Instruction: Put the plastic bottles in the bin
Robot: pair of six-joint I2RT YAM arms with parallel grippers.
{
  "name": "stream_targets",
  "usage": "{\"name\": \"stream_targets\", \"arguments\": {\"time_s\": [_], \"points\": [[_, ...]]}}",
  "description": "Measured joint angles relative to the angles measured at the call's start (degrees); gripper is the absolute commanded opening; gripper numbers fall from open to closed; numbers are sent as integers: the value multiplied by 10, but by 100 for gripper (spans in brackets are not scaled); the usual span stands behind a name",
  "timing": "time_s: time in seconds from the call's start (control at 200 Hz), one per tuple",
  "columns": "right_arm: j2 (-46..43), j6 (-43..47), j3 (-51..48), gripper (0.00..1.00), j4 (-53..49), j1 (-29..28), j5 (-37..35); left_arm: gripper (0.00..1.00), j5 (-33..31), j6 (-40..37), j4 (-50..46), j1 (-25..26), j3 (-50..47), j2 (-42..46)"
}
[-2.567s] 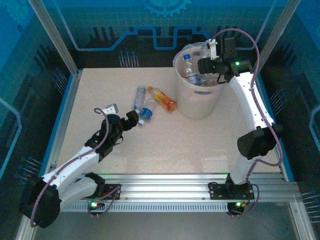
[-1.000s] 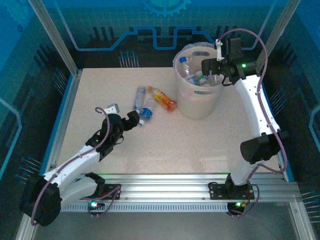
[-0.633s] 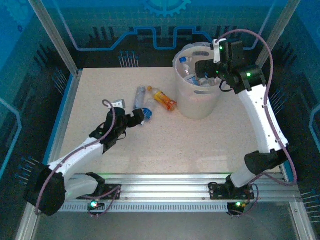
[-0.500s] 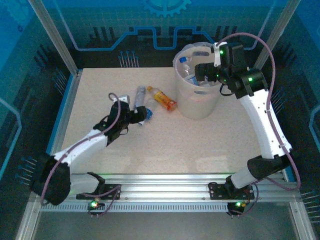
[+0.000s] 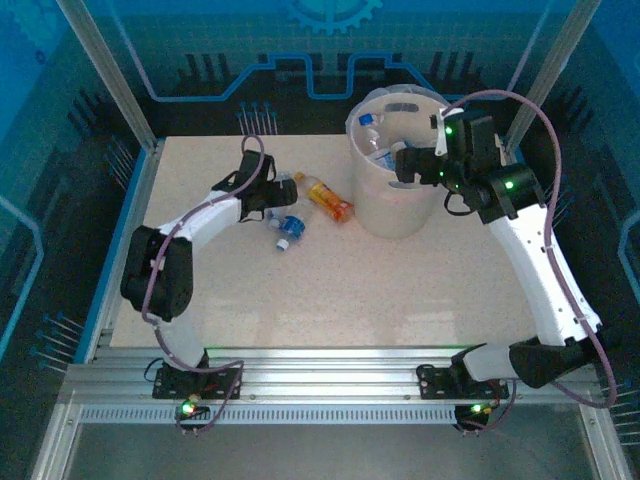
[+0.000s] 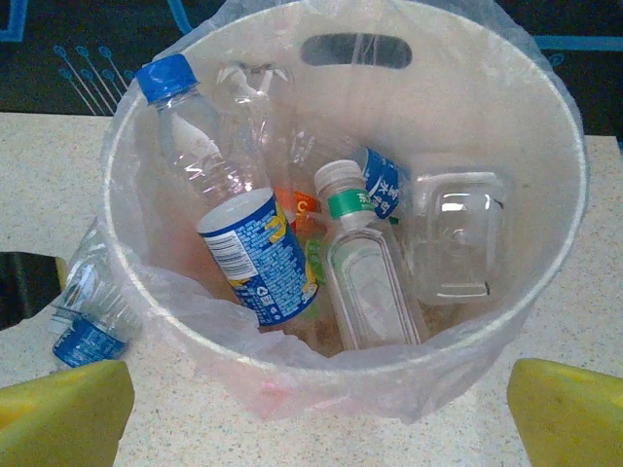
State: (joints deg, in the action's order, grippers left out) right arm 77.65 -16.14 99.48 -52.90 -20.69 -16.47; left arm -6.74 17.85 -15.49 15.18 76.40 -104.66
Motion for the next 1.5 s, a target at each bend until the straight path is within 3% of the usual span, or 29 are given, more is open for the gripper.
{"name": "stream_targets", "arguments": {"time_s": [0.3, 0.93, 1.211, 1.496], "points": [[-7, 0, -13, 100, 3, 0, -13, 82, 21, 0, -42, -16, 76, -97], [-5, 0, -21, 100, 4, 0, -22, 71, 26, 34, -53, -46, 101, -168], [-4, 0, -21, 100, 4, 0, -24, 46, 28, 56, -50, -48, 101, -172], [-5, 0, -24, 100, 8, 0, -19, 44, 25, 56, -30, -53, 56, -137]]}}
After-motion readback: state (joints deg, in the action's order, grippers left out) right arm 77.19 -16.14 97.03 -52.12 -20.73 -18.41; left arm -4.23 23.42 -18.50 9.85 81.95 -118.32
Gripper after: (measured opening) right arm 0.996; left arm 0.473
